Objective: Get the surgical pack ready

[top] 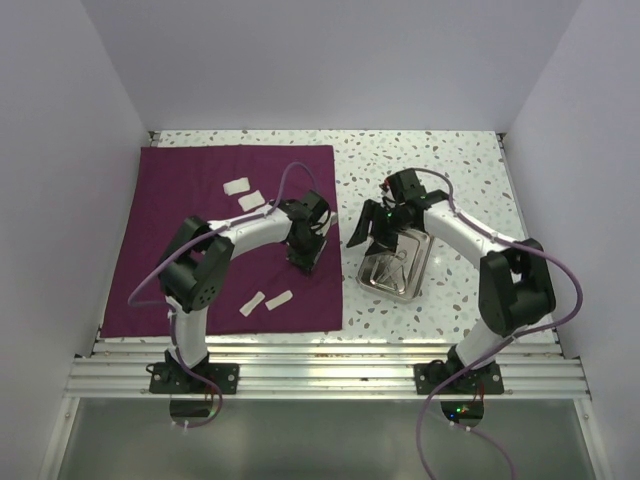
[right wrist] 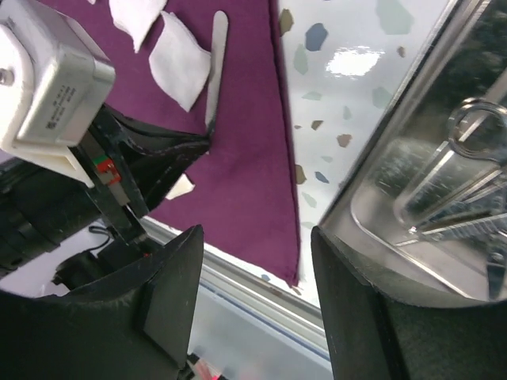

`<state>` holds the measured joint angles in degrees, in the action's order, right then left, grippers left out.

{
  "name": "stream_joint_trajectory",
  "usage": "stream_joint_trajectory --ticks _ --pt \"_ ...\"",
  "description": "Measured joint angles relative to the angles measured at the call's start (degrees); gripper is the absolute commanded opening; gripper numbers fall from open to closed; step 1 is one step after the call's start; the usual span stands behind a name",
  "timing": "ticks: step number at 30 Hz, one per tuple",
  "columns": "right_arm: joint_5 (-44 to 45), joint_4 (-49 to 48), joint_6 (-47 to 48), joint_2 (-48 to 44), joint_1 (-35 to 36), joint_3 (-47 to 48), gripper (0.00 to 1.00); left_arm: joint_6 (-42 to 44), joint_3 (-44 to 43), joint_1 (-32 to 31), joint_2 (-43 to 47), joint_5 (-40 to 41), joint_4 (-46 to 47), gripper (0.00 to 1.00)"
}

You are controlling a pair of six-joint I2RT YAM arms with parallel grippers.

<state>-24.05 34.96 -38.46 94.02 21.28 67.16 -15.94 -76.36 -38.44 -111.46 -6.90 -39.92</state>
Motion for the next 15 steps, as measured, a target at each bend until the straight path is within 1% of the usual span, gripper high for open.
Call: stream_joint_trajectory --ticks 9,15 --pt "-3.9 -6.9 -6.4 4.4 2.1 0.1 0.62 -1.0 0.0 0.2 0.2 -2.8 -0.2 0.00" --pt "-4.3 -8.9 -8.5 6.2 3.1 0.1 0.62 -1.6 0.2 0.6 1.2 -4.1 -0.1 0.00"
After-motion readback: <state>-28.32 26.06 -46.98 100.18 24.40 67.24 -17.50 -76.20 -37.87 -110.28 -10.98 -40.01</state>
